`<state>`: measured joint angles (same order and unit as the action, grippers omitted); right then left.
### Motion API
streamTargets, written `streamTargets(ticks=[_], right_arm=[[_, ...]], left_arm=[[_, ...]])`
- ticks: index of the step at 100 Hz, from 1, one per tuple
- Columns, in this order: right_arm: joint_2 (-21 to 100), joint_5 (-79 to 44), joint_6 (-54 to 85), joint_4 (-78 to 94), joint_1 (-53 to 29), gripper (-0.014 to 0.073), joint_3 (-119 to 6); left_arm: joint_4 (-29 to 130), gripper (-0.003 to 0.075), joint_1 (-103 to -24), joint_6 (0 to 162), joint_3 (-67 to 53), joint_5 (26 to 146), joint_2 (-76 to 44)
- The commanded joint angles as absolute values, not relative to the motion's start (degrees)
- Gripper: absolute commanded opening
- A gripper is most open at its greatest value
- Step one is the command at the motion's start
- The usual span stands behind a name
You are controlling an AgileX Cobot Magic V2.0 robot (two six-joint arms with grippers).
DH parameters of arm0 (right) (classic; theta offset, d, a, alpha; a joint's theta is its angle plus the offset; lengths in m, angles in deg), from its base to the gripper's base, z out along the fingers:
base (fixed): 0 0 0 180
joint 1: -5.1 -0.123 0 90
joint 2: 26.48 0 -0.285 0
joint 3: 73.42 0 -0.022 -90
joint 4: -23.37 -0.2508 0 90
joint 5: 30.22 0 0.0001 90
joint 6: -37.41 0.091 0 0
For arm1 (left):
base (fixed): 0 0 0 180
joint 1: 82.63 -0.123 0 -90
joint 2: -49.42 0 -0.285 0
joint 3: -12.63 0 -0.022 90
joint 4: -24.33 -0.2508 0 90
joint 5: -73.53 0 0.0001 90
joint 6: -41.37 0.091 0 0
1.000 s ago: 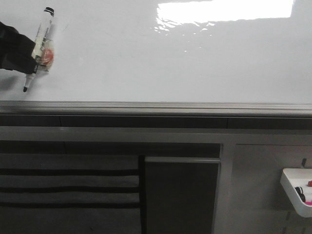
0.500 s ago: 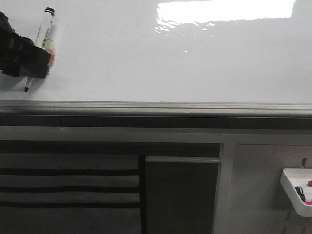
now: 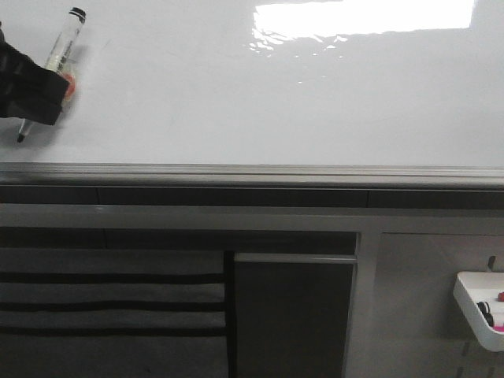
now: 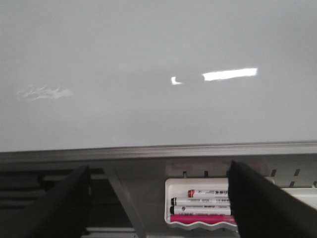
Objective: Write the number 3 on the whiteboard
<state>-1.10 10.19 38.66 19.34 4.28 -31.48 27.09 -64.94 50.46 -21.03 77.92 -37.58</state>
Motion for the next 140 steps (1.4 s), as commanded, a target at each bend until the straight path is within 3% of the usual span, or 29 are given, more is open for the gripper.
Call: streamTargets(ticks=[1,24,47,61,85,116,140], right_arm=[[1.48,11.38,31.01,12.52,4.44,0.0509,-35.71],[11.16,24.00,5.35,-10.23,4.44,0.0509,-41.84],[23.22,36.66,-12.77,-24.69,3.16,0.0509,-47.59],[28.88,38.00,-18.08,-26.31,-2.04,0.0509,-50.20],[37.70,35.39,-18.50,-20.54,-14.15,0.0479,-55.64],[49.42,30.07,-18.50,-12.74,-31.62,0.0436,-64.92],[57.57,31.23,-17.95,-12.75,-34.70,0.0433,-71.51]], left_arm=[[25.92,-0.0018,-65.05,50.61,-19.12,80.62,-32.70],[29.76,-0.0018,-60.88,60.86,-15.73,103.62,-25.43],[45.51,-0.0018,-53.68,85.62,-9.21,125.95,-24.29],[53.49,-0.0018,-48.57,94.78,-7.96,127.77,-24.29],[53.87,-0.0018,-40.84,95.54,-5.32,127.82,-24.42],[53.77,-0.0018,-40.24,95.54,-5.16,128.62,-24.42],[53.77,-0.0018,-40.24,95.54,-5.16,128.62,-24.42]])
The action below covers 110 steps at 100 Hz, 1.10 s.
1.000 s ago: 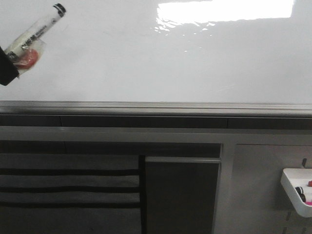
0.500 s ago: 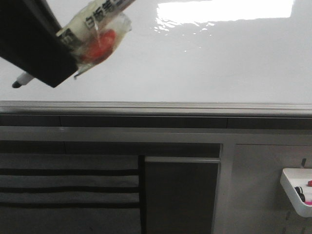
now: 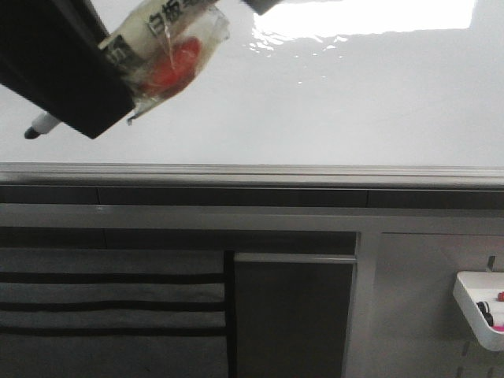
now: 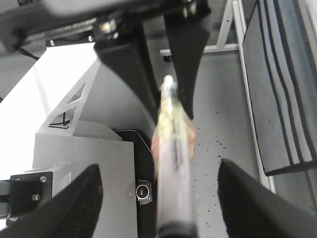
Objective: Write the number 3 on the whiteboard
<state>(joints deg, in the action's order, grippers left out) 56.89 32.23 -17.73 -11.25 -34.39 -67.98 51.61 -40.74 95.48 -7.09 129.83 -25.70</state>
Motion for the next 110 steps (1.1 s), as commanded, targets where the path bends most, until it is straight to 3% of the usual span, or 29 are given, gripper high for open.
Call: streamTargets(ticks=[1,39,71,87,97,110], right_arm=[[57.71,31.18,-17.95,-12.75,-34.70,0.0431,-71.73],[59.60,31.57,-17.95,-13.22,-35.76,0.0302,-72.57],[59.60,32.00,-17.95,-13.22,-35.76,0.0057,-72.61],[59.60,32.58,-17.95,-13.11,-35.76,0.0001,-72.61],[59.60,33.18,-17.95,-12.76,-35.76,0.0001,-72.61],[59.60,33.08,-17.95,-12.52,-35.76,0.0001,-72.61]], left_arm=[[53.77,-0.0018,-40.24,95.54,-5.16,128.62,-24.42],[53.31,-0.0018,-40.24,95.54,-5.16,128.62,-24.42],[53.12,-0.0018,-40.24,95.54,-5.16,128.16,-24.42],[53.12,-0.0008,-40.24,95.54,-5.16,127.94,-24.42],[53.12,0.0079,-40.24,95.54,-5.16,127.37,-24.42],[53.12,0.0294,-40.24,95.54,-4.34,127.12,-24.30]])
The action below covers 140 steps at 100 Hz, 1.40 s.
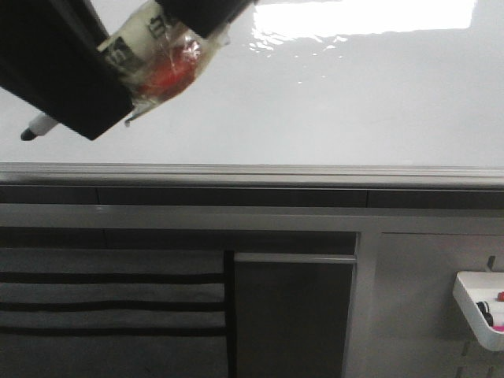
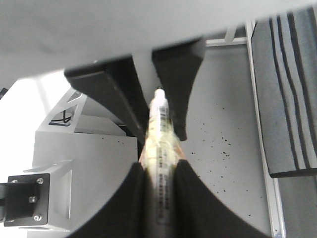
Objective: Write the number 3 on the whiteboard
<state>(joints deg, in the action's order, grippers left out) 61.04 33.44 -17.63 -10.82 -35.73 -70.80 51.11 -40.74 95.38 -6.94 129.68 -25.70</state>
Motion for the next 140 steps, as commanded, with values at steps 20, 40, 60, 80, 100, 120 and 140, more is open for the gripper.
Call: streamTargets(ticks=[20,40,60,80,100,120,140], right_arm=[[58.11,30.48,-11.38,-4.55,-35.54,0.0001,-72.61],[52.34,27.85,6.66,13.06,-35.17,0.0001,-72.15],[42.74,20.18,17.43,15.38,-26.48,0.0001,-62.31],[32.30,11.93,18.95,13.64,-15.14,0.0002,-48.35],[28.14,7.62,18.95,13.26,-13.00,0.0002,-40.74],[29.17,3.71,18.95,5.97,-13.00,0.0002,-42.57],[41.13,17.82,17.96,2.45,-11.73,0.0002,-56.96]], left_arm=[[48.70,0.0393,-40.61,93.00,-1.44,126.63,-22.88],[38.61,0.0391,-40.61,80.29,-1.07,123.70,-17.22],[30.84,0.0391,-40.61,68.14,-5.72,120.87,-9.63],[23.49,0.0391,-40.61,55.44,-16.44,112.65,-2.53],[23.01,0.0391,-40.61,53.07,-22.40,105.92,-0.59],[23.01,0.0391,-40.61,53.07,-22.40,105.82,-0.95],[23.01,0.0391,-40.61,53.07,-22.40,106.02,-0.95]])
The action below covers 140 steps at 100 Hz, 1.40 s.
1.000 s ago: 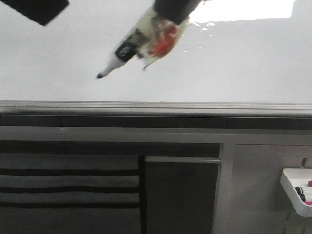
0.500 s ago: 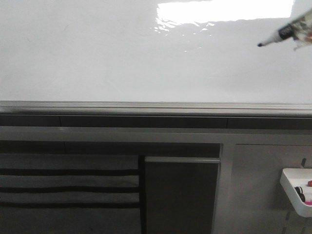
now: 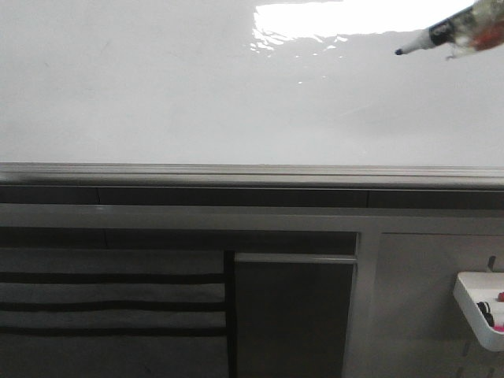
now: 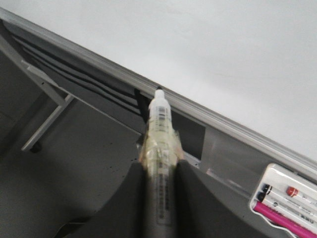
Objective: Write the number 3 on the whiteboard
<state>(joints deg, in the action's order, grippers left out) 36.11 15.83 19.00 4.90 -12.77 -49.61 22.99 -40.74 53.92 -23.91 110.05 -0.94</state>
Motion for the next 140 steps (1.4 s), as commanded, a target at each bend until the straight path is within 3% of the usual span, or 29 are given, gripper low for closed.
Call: streamTargets(ticks=[1,42,74,105,126,140], right_arm=[[41.58,18.10,17.65,1.92,-11.64,0.0002,-58.02],[60.67,19.30,10.20,-2.76,-13.44,0.0002,-75.94],[65.37,9.85,9.46,1.06,-14.03,0.0002,-76.07],[63.40,19.34,12.60,3.64,-10.52,0.0002,-73.95],[66.85,7.91,12.60,3.10,-13.81,0.0002,-70.27],[65.95,8.78,13.88,4.49,-12.42,0.0002,-70.40]], left_arm=[[23.01,0.0391,-40.61,53.07,-22.40,106.02,-0.95],[23.11,0.0391,-40.61,53.07,-22.40,106.05,-0.95],[23.22,0.0391,-40.61,53.07,-22.40,106.05,-0.95],[23.22,0.0391,-40.61,53.07,-22.40,106.05,-0.95],[23.22,0.0391,-40.61,53.07,-22.40,106.05,-0.95],[23.11,0.0391,-40.61,53.07,-22.40,106.05,-0.95]])
